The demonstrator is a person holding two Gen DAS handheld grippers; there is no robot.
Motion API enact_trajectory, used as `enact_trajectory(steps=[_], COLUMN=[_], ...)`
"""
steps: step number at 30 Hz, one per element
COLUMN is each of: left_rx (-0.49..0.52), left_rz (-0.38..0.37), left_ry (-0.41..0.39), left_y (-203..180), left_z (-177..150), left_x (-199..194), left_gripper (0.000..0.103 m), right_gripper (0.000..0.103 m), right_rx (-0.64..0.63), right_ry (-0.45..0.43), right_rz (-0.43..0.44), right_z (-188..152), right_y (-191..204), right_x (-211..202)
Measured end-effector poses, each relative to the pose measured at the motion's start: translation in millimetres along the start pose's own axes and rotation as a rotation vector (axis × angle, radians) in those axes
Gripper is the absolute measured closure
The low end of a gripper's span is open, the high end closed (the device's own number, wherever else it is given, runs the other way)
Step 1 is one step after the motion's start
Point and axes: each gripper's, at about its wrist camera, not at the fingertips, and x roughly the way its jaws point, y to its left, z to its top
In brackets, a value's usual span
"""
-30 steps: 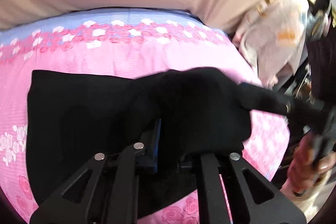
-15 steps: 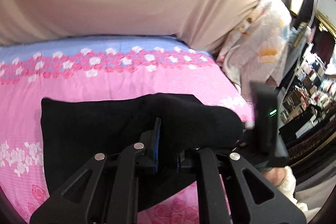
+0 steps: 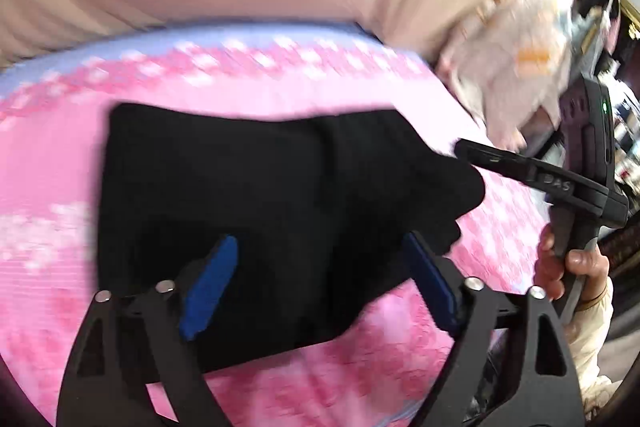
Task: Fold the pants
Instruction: 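Grasp the folded bundle with the left gripper and press it flat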
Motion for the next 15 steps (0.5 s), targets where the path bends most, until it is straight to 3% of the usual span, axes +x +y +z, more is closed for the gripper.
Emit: enact_trajectory(steps=[4,7,8,9,10,12,14,15], left_rx=[-0.050,-0.112,-0.129,-0.136,-0.143,-0.158,-0.176,-0.180], left_rz=[0.084,0.140,0.169,0.197,0.239,0.279,0.293,0.299], left_ry=[-0.060,-0.054,-0.043,-0.035,-0.025,-0.015,-0.007,-0.001], left_y=[30.1,58.8,68.0,72.9,78.9,87.3,94.3,98.0], left_z=[4.5,2.7,1.9,1.6,0.5,-0.2,-1.9,-3.9], left_x=[-21.8,-18.2,-13.9,-10.1,-6.1,-1.4,2.4,5.3], left_gripper=[0.015,0.015,0.015,0.015,0.015,0.015,0.015,0.015], right_gripper=[0.044,0.042,0.057,0.080,0.084,0.100,0.099,0.096], right_rx=[0.087,0.078,0.062,0.031,-0.008,-0.057,-0.073,-0.071], right_ry=[0.032,0.137,0.167,0.185,0.186,0.118,0.027,0.030], right_rz=[0.094,0.066,0.026,-0.013,-0.063,-0.072,-0.064,-0.087], right_z=[15.4,16.6,15.5,14.0,14.6,23.0,31.8,31.5], right_y=[1.7,6.1,7.5,12.1,21.2,35.7,40.3,32.7], right_x=[23.6,66.7,79.9,89.9,93.0,73.4,43.8,43.3])
